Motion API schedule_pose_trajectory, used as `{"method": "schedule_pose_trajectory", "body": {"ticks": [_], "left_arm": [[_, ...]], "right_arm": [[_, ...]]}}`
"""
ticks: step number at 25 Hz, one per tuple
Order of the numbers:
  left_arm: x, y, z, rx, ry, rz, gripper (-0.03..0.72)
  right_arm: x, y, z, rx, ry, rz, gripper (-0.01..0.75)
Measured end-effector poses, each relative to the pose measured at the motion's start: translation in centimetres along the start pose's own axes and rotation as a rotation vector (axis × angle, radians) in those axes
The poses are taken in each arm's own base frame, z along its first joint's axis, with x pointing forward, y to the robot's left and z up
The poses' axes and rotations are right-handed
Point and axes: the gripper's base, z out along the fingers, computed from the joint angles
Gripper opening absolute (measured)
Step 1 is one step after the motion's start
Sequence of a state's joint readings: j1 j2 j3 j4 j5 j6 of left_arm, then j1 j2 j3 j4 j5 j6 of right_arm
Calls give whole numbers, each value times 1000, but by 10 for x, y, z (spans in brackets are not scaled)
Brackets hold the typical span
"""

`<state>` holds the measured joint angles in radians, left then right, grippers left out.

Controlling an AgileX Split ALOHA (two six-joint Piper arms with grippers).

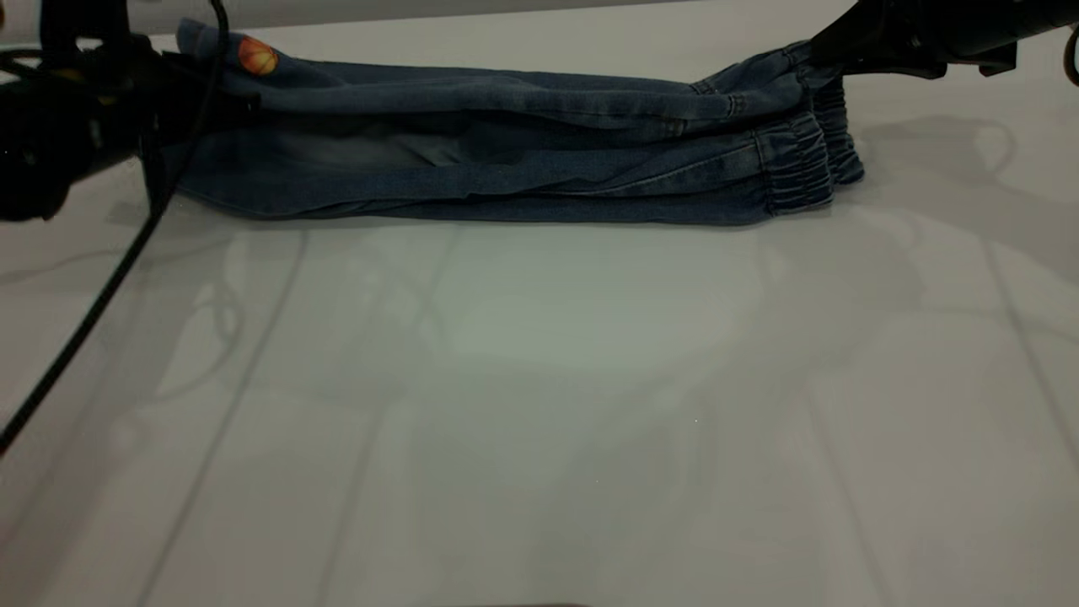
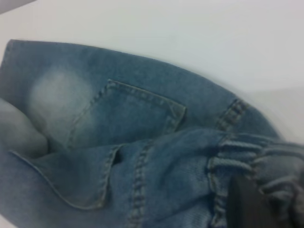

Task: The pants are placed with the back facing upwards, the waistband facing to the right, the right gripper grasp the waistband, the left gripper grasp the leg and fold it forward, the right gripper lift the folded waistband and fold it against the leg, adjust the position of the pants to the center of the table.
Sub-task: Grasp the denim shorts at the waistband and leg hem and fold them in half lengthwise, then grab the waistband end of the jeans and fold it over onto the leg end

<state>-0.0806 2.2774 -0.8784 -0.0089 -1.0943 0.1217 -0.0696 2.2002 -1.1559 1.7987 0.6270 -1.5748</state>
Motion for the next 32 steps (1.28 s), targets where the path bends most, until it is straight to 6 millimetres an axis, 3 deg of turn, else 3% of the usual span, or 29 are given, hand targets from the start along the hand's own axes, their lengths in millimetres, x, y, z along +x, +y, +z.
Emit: {"method": "schedule_pose_trajectory", "body": {"ticks": [3, 8, 11, 17, 22, 26, 32], "left_arm": [[3, 0, 0, -1, 8, 0, 160], [0, 0, 7, 3, 44, 0, 351], [-11, 2, 17, -4, 95, -10, 440], [-53, 6, 32, 39, 379, -18, 488], [-92, 7, 29, 90, 677, -18, 489], [-103, -5, 22, 154, 880, 19, 489], [-112, -39, 20, 263, 879, 157, 489]], "right_arm": [[0, -1, 0, 9, 0, -2, 218], [-3, -1, 0, 11, -8, -3, 535], [-6, 0, 0, 11, -15, 15, 661], [-7, 5, -2, -14, -6, 31, 675], [-3, 2, -6, -4, 67, 66, 630], [4, -5, -10, 30, 150, 84, 594], [4, -15, -12, 127, 156, 56, 591]]}}
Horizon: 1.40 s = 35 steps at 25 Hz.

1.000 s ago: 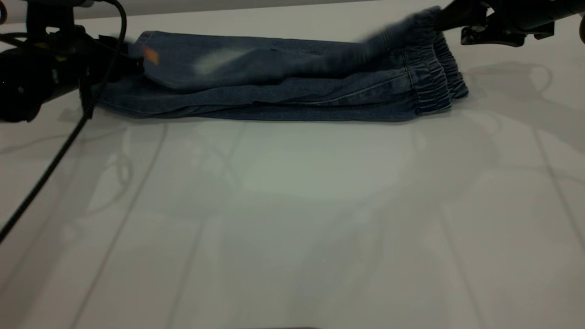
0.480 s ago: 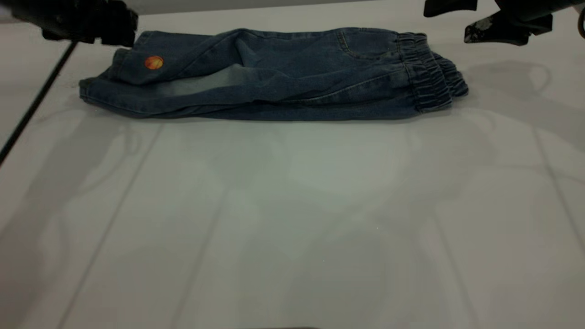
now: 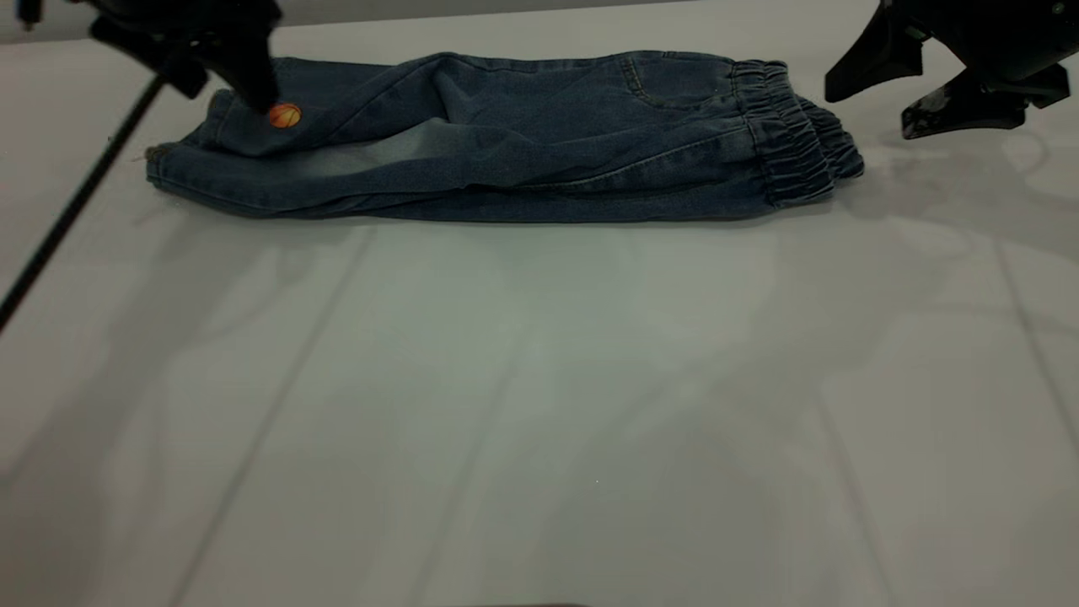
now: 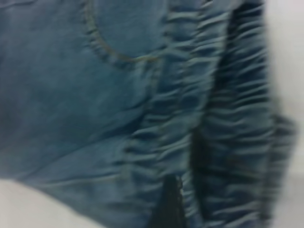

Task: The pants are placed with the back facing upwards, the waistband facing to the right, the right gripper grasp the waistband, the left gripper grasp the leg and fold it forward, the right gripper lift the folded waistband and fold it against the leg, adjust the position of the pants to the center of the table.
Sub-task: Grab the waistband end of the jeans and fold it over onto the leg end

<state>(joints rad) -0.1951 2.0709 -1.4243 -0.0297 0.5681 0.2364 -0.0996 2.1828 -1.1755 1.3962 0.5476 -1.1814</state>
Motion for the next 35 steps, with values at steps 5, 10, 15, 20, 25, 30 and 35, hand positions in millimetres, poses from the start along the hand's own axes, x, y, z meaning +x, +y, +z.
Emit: {"method": "schedule_pose_trajectory", "body": {"ticks": [5, 10, 15, 20, 25, 30, 35], "left_arm": [[-11, -28, 2, 14, -77, 69, 489], [-15, -49, 18, 28, -128, 90, 489], [-15, -60, 34, 44, -162, 44, 489], [-14, -67, 49, 53, -185, 26, 489], [-8, -74, 63, 61, -166, 29, 489], [-7, -75, 67, 62, -165, 23, 489], [-5, -75, 70, 61, -166, 22, 489]], "right_arm": [[3, -8, 9, 20, -11, -23, 591], [8, -14, 22, -5, -24, -44, 591], [8, -10, 23, -59, -44, -98, 591], [6, -9, 23, -73, -56, -132, 591], [6, 3, 29, -86, -54, -185, 591], [9, 14, 38, -34, -44, -242, 591], [11, 8, 43, 37, -40, -232, 591]]}}
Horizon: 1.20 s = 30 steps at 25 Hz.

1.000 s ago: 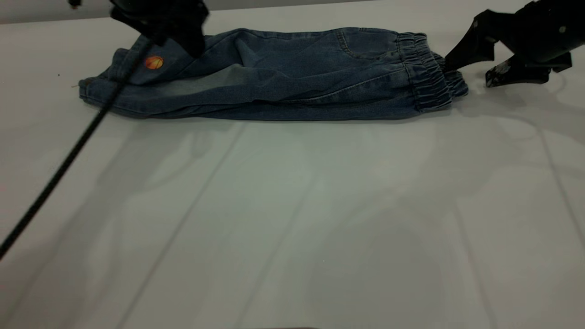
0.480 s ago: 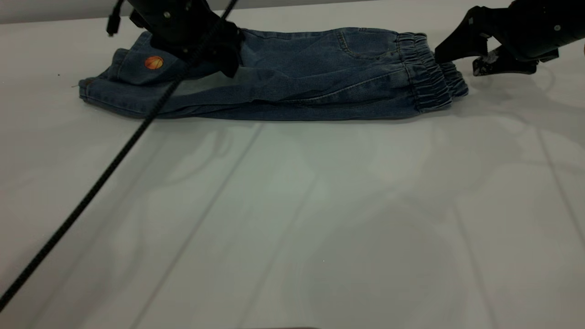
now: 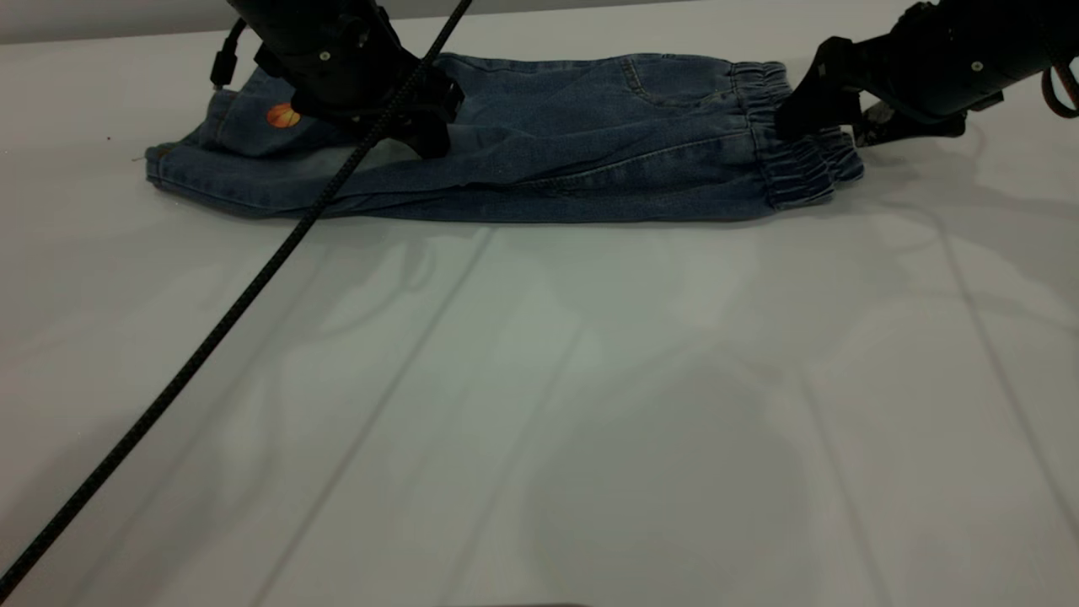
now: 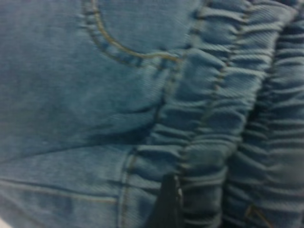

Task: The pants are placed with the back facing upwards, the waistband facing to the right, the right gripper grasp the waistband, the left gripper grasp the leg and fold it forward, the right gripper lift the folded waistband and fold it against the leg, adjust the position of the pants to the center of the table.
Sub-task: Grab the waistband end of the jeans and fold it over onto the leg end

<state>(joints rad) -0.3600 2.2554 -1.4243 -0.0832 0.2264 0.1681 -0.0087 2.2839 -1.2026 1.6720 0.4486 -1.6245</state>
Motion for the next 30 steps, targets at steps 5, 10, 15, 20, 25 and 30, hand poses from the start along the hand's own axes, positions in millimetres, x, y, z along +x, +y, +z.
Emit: {"method": "schedule_pose_trajectory", "body": {"ticks": [5, 10, 15, 20, 25, 30], "left_arm": [[5, 0, 7, 1, 14, -4, 489], [11, -1, 15, 3, 34, -7, 489], [10, -1, 16, 3, 33, -8, 489], [10, -1, 16, 3, 32, -9, 489], [4, 0, 15, 6, 40, -9, 489], [-20, 0, 5, 22, 81, -4, 489]], "right_arm": [[6, 3, 9, -81, 0, 45, 590], [9, 12, 13, -196, -4, 61, 549], [0, 20, 13, -274, -28, 61, 344], [-6, 26, 11, -340, -45, 47, 155], [-5, 26, 11, -337, -30, 64, 50], [-12, 15, 1, -317, 0, 81, 50]]}}
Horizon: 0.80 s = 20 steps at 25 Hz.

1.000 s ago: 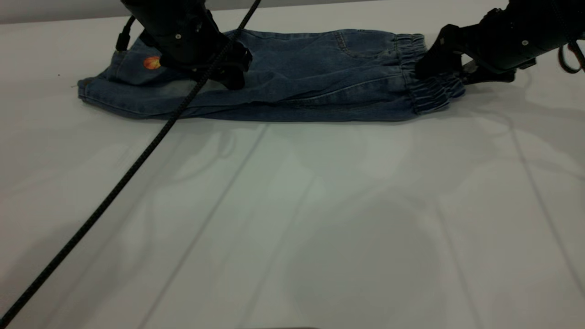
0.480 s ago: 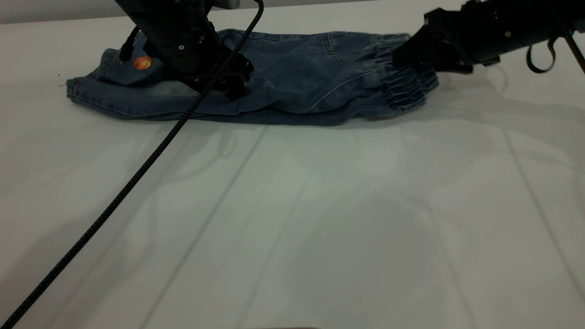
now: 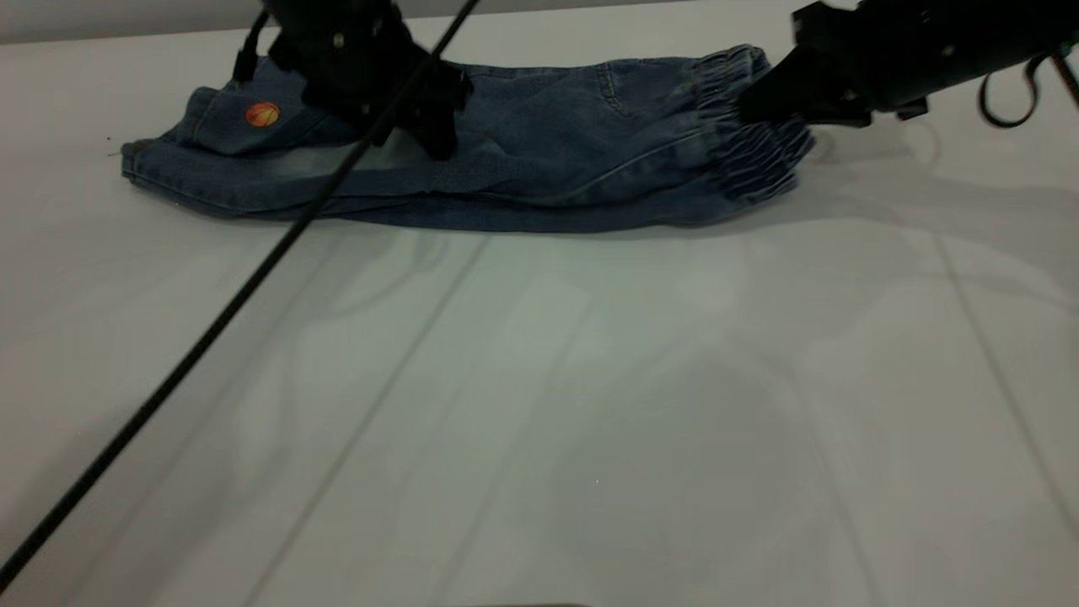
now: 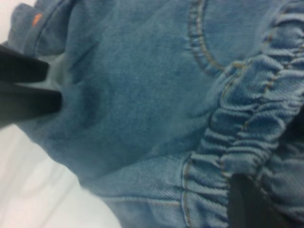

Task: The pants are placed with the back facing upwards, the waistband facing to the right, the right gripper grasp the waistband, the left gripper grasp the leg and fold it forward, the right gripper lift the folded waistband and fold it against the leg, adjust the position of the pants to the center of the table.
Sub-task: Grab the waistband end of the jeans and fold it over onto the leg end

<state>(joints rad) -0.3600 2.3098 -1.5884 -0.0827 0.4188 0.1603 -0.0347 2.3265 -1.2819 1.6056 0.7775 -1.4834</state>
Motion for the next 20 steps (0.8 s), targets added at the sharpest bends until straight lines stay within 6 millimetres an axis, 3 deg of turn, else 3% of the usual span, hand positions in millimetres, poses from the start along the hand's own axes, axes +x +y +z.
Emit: {"method": "schedule_pose_trajectory", "body": {"ticks": [4, 12, 16, 20], "left_arm": [[-6, 0, -4, 5, 14, 1, 489], [1, -1, 3, 11, 63, 1, 489], [2, -1, 4, 13, 67, -2, 489], [6, -10, 13, 35, 77, -17, 489]], "right_arm": [[-26, 7, -24, 8, -3, -23, 50], [-83, 51, -63, -57, -12, -117, 50], [-94, 67, -67, -120, 15, -121, 50], [-94, 89, -53, -154, 38, -158, 50]]}}
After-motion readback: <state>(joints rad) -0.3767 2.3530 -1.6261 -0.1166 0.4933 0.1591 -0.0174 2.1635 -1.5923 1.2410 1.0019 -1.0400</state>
